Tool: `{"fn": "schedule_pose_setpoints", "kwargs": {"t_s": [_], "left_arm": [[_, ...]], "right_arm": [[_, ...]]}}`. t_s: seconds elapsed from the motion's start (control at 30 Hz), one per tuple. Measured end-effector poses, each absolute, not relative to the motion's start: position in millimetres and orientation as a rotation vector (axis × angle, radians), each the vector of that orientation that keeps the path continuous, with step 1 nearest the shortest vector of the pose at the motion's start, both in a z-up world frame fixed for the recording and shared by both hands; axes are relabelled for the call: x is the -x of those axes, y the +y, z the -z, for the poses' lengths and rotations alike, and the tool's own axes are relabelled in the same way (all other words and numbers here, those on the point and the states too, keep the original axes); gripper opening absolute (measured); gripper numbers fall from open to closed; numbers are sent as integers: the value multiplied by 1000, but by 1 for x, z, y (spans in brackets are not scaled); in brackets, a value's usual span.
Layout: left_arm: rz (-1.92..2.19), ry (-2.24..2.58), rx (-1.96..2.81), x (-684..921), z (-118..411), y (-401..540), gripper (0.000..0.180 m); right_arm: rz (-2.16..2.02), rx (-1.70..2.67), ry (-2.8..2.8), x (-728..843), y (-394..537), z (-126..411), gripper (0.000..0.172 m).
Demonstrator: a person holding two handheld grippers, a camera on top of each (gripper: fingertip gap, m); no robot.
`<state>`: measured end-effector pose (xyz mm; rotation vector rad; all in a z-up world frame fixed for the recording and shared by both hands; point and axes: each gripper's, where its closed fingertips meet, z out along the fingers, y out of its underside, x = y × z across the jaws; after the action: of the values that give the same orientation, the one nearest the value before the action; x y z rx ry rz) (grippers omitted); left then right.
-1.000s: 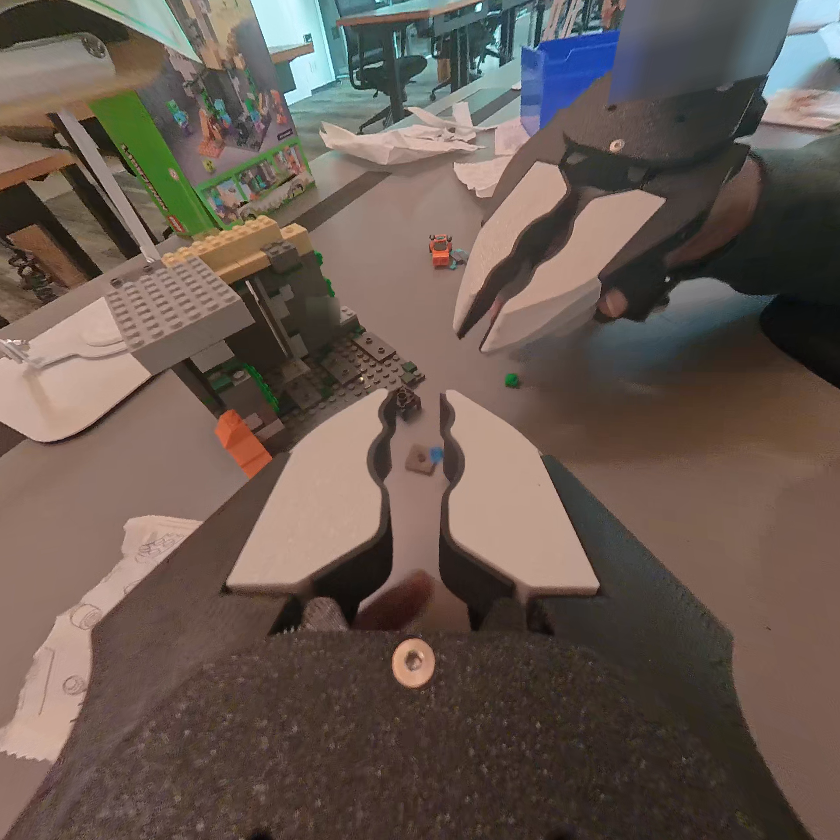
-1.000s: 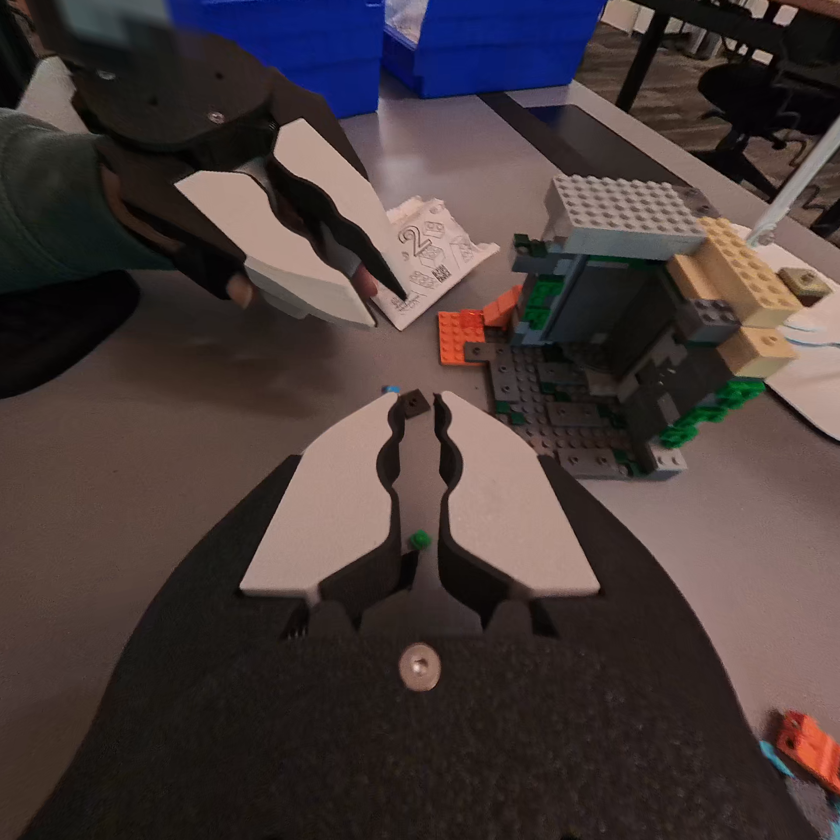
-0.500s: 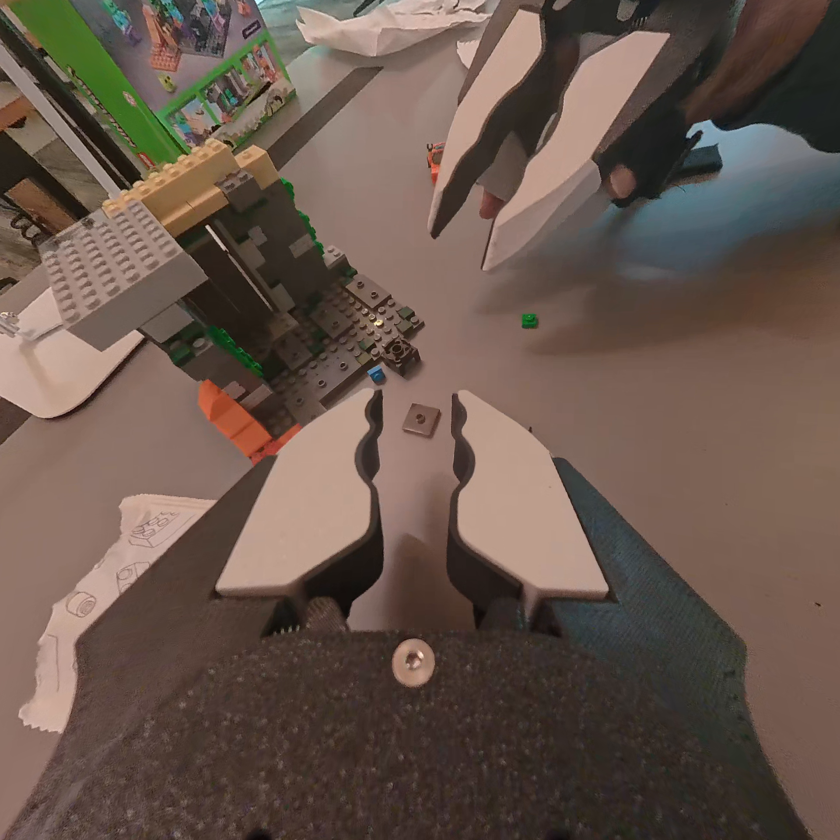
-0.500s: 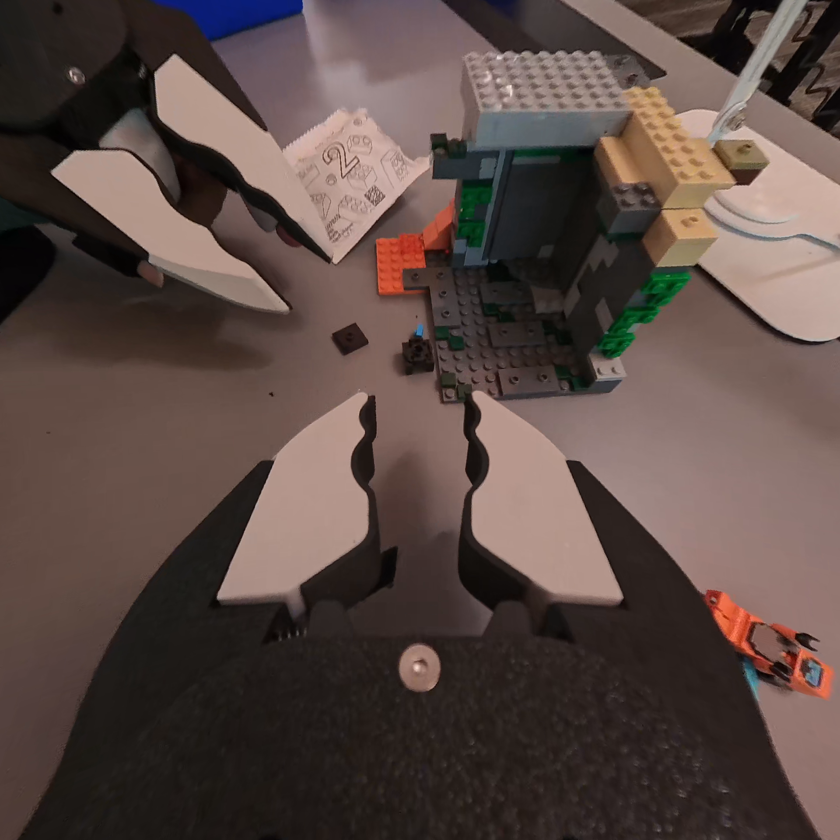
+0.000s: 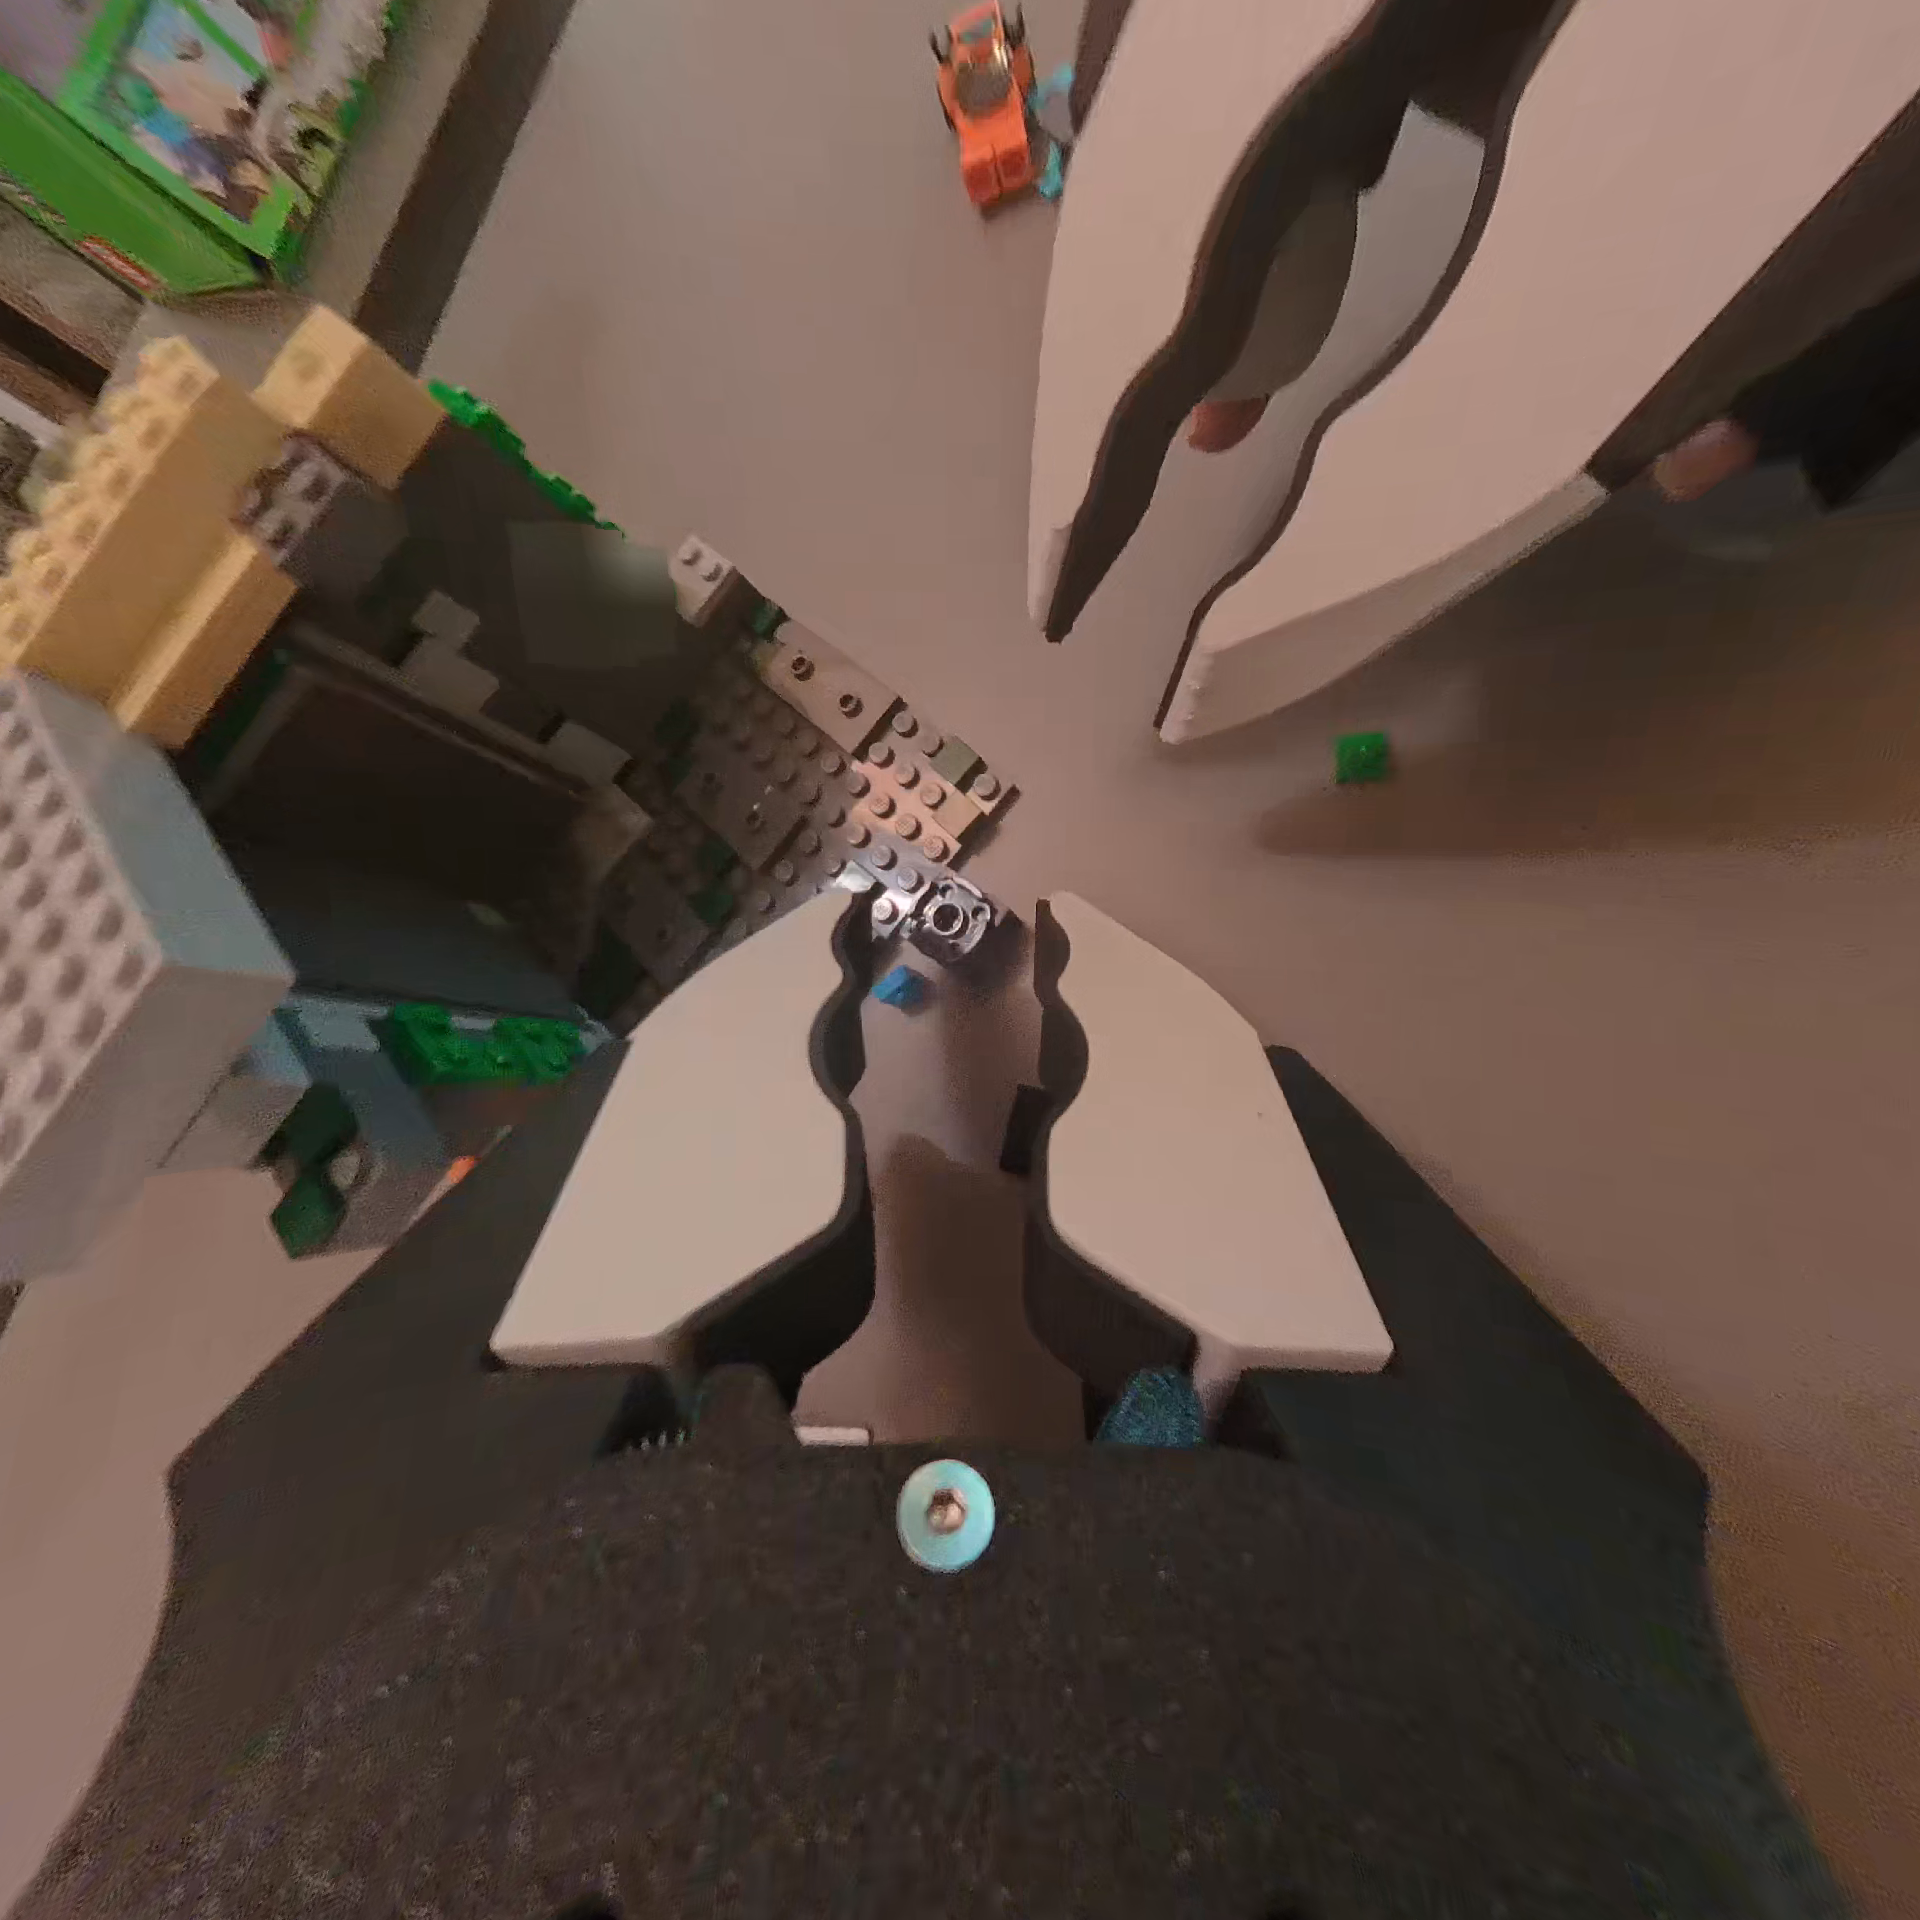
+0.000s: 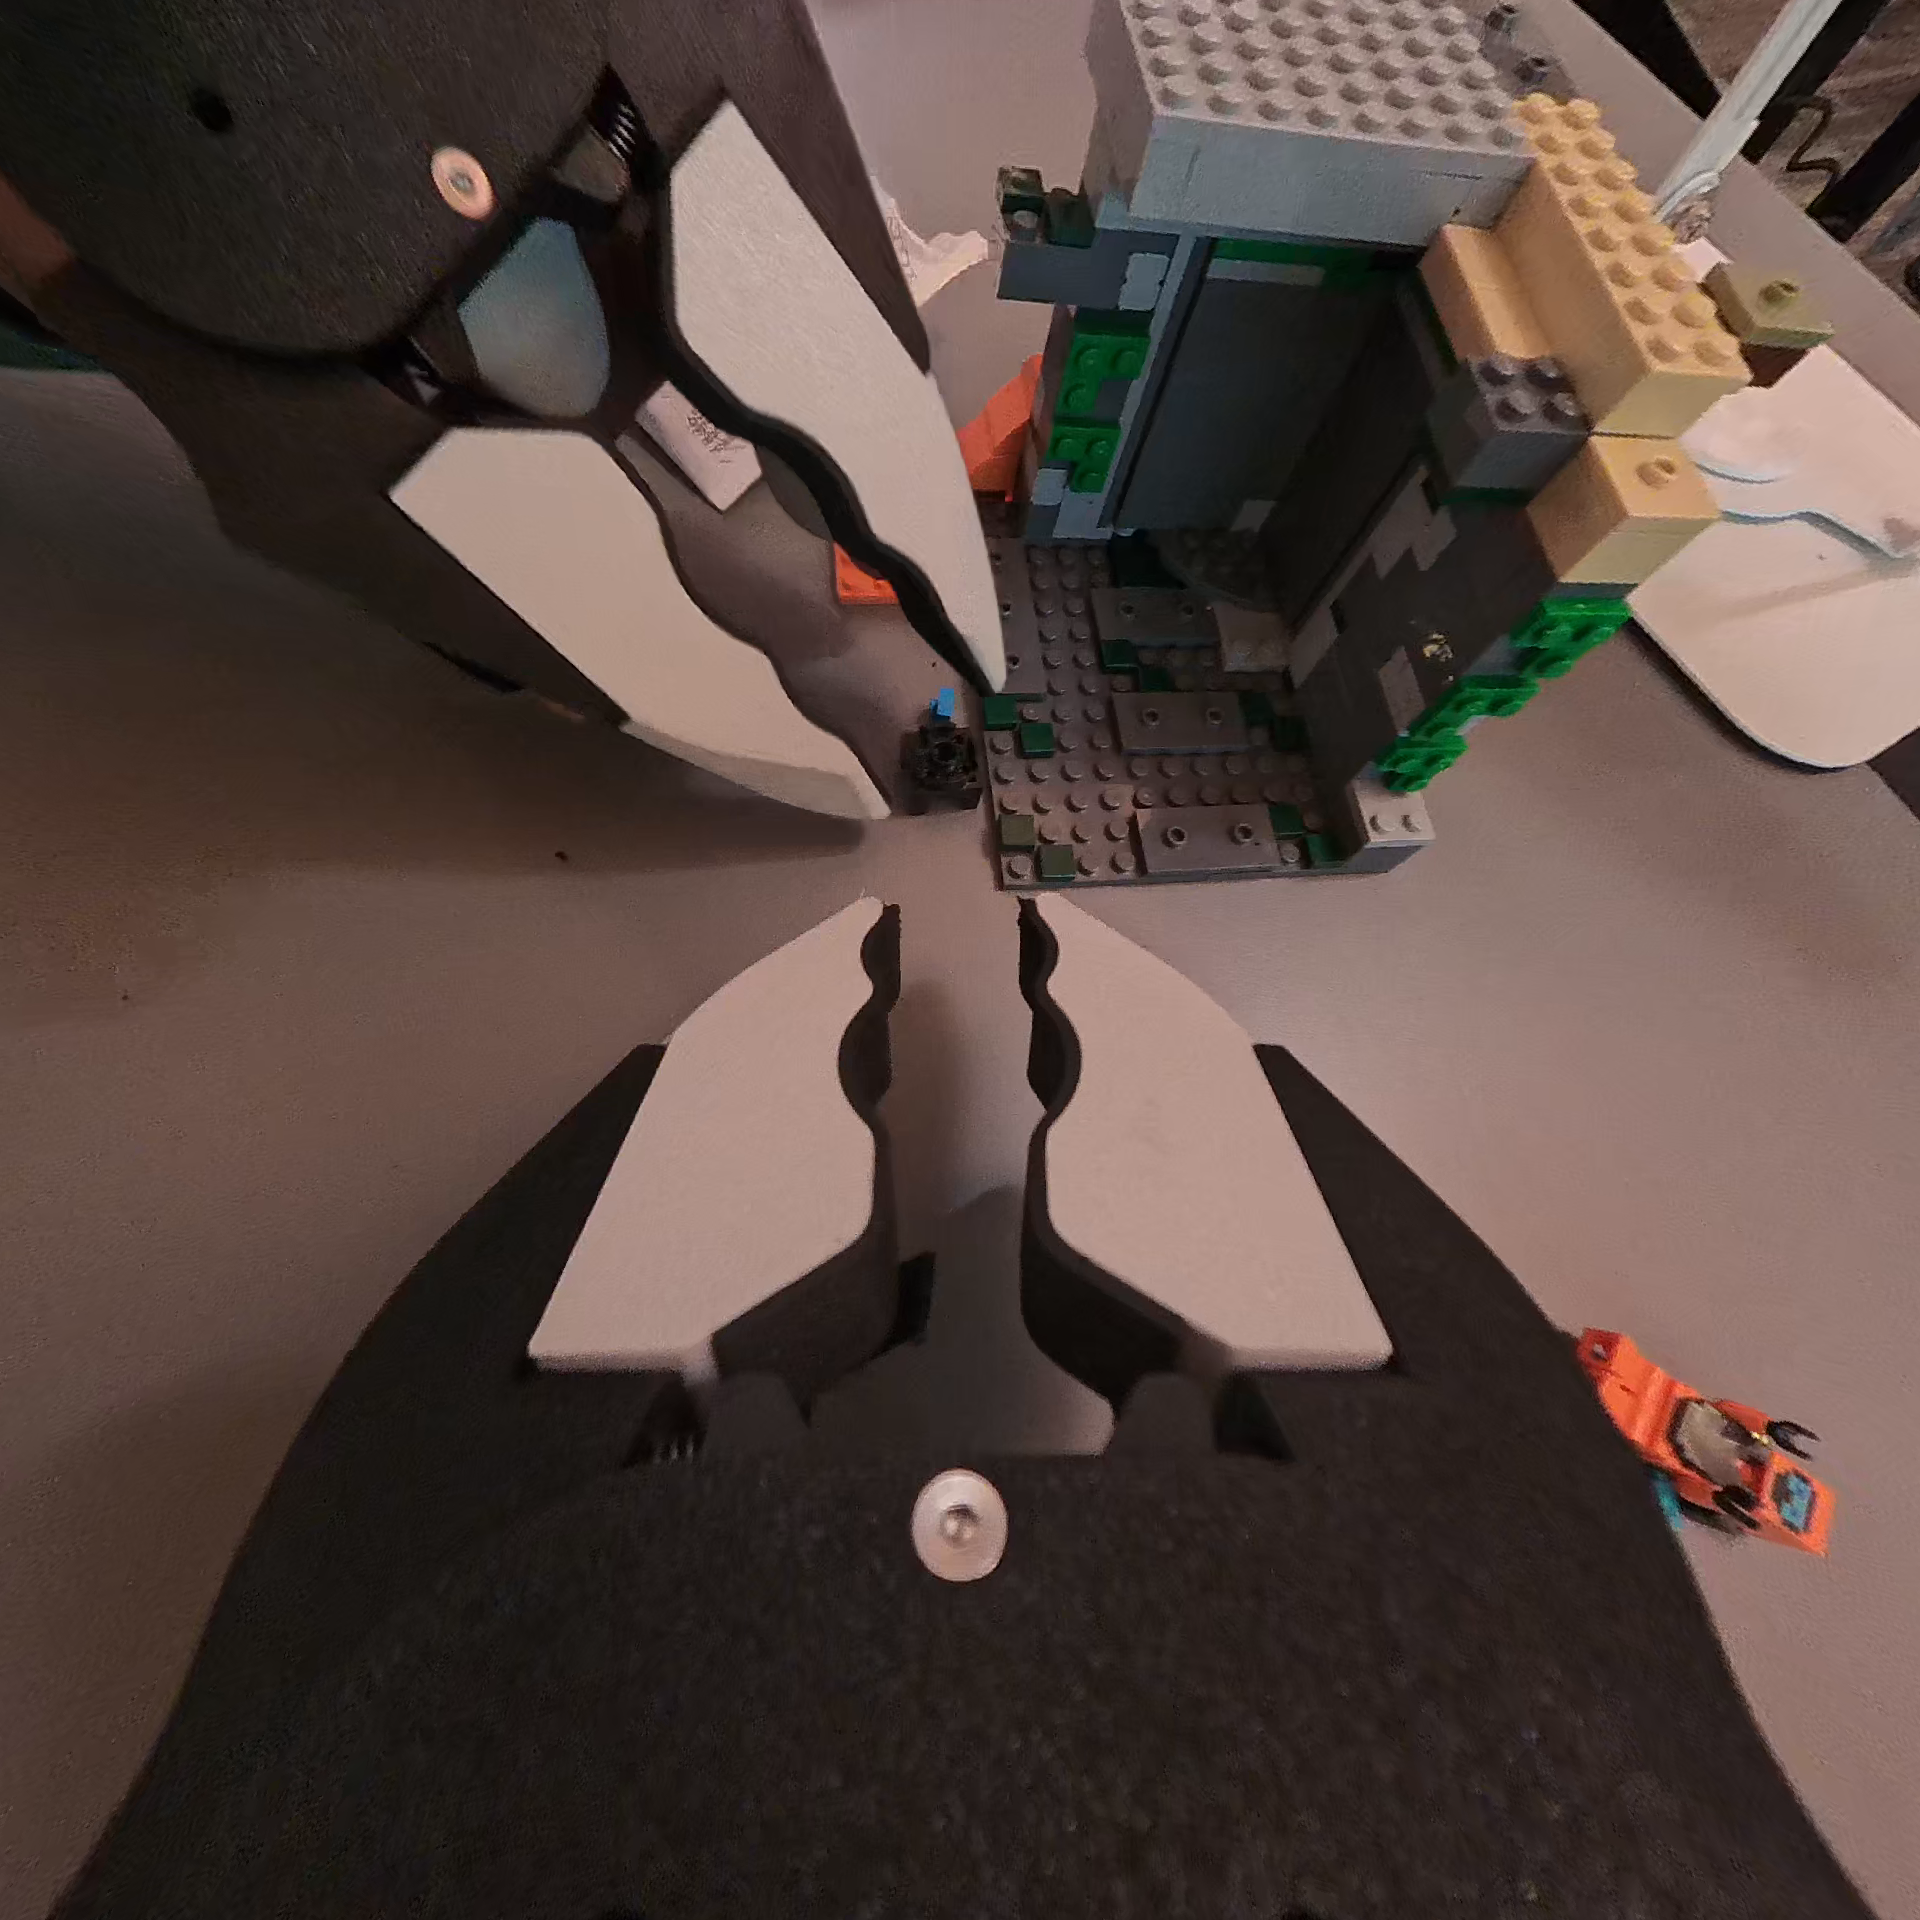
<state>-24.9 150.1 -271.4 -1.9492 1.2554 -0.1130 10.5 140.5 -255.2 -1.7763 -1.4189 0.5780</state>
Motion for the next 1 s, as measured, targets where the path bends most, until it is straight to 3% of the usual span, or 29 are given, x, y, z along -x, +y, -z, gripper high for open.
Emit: {"fn": "schedule_pose_setpoints", "kwargs": {"t_s": [0.33, 0.67, 1.0], "left_arm": [[217, 1261, 1910, 19, 267, 137, 19], [621, 1007, 1327, 14, 155, 57, 19], [710, 1060, 1157, 10, 138, 29, 19]], "right_arm": [[-679, 1749, -1371, -7, 136, 243, 19], [-1623, 1575, -1255, 19, 67, 181, 28], [-2151, 1348, -1156, 24, 27, 138, 31]]}}
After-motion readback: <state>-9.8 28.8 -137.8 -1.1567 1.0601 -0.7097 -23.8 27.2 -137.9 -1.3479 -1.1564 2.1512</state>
